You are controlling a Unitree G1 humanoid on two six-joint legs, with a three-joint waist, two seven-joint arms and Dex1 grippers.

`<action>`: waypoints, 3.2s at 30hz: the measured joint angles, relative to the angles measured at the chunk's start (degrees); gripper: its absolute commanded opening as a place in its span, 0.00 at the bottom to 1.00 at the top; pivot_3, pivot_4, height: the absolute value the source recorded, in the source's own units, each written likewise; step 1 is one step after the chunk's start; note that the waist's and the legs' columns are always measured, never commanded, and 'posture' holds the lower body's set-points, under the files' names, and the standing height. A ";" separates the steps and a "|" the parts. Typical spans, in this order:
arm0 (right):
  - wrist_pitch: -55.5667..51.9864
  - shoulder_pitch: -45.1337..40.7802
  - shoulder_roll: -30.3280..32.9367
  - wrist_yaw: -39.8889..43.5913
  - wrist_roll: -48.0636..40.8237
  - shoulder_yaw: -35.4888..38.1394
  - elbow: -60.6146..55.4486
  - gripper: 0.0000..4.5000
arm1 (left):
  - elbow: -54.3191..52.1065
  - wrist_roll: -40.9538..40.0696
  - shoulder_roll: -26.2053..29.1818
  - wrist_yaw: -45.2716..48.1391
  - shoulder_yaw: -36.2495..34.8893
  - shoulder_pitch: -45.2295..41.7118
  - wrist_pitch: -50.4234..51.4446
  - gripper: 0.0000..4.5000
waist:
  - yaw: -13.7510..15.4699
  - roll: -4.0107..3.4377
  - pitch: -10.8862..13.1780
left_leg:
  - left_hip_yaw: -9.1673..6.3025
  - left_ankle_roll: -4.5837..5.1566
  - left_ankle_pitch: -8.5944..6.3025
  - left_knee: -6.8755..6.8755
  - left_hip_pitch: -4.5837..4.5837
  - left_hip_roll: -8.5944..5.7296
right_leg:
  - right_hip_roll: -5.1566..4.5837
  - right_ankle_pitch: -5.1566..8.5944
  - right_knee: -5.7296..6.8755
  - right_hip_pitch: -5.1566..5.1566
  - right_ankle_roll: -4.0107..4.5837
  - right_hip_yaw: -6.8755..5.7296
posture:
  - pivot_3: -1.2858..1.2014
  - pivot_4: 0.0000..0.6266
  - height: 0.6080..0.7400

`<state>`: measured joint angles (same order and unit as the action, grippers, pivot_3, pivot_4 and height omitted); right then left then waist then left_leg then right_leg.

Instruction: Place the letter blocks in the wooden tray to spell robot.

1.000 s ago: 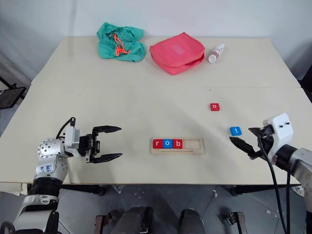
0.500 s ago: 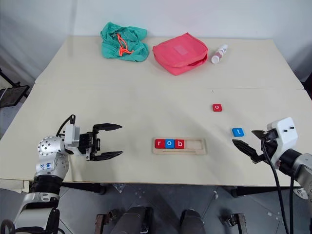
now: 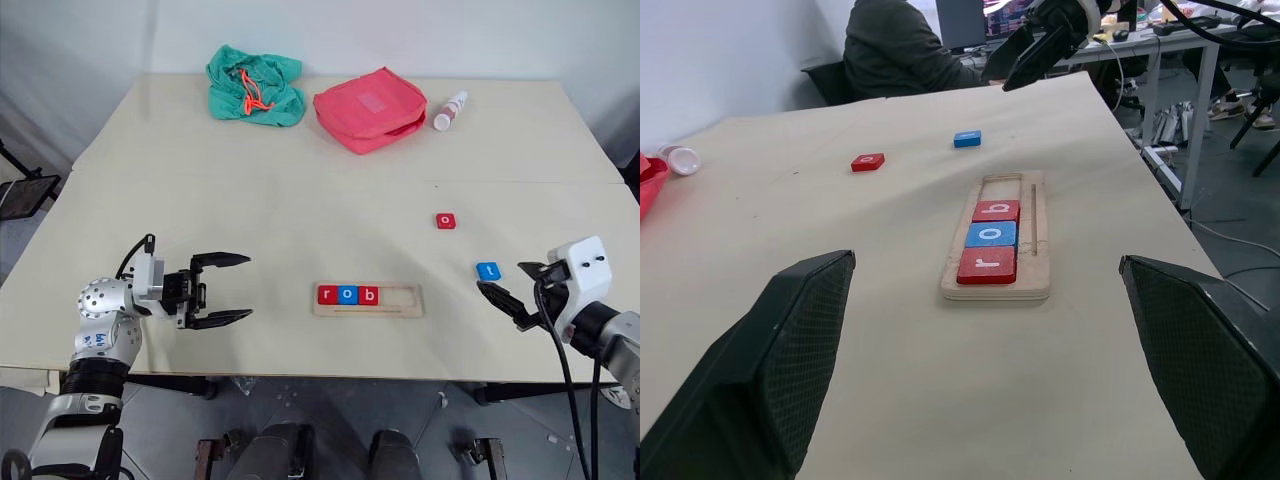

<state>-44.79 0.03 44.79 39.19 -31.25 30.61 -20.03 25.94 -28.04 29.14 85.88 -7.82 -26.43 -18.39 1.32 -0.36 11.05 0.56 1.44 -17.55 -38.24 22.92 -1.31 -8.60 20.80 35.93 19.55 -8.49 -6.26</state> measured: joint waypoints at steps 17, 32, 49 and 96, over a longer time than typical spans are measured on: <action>6.61 -30.39 -11.54 -14.90 12.10 -19.65 24.41 0.99 | -2.76 0.11 -1.43 -0.88 0.16 2.28 -0.13 1.00 | -1.52 -0.01 0.00 | -0.06 -0.01 0.01 0.06 0.01 0.01 | 0.01 0.00 0.09 0.09 0.00 -0.03 | 0.52 0.24 1.00; 25.07 -44.88 -20.04 -18.53 21.04 -23.39 55.53 0.99 | -7.49 0.06 -1.40 -3.59 -0.07 6.24 0.23 1.00 | -2.75 -0.01 -0.01 | -0.17 -0.02 0.01 0.11 0.02 0.00 | 0.01 0.00 0.16 0.12 0.00 -0.05 | 0.52 0.24 1.00; 28.11 -46.76 -22.87 -21.77 22.30 -23.35 59.75 0.43 | -7.04 0.07 -1.49 -4.13 -0.08 6.39 -0.31 1.00 | -2.96 -0.03 -0.02 | -0.22 -0.03 0.02 0.07 0.00 0.00 | 0.02 0.00 0.20 0.08 0.00 -0.03 | 0.52 0.24 1.00; 7.57 4.90 -23.04 -23.33 6.92 -7.80 -2.56 0.33 | -3.36 0.00 -2.86 -0.92 2.08 3.65 -0.81 1.00 | -1.37 0.03 -0.07 | 0.06 -0.01 0.03 0.16 -0.35 -0.03 | 0.01 0.00 0.24 -0.08 0.00 0.26 | 0.52 0.24 1.00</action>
<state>-37.22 4.92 21.75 15.86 -24.33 22.82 -22.60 22.58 -28.03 26.27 84.96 -5.74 -22.78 -19.20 -0.04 -0.34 10.97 0.62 1.43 -17.52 -38.08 22.56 -1.34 -8.59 20.80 36.17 19.47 -8.49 -6.00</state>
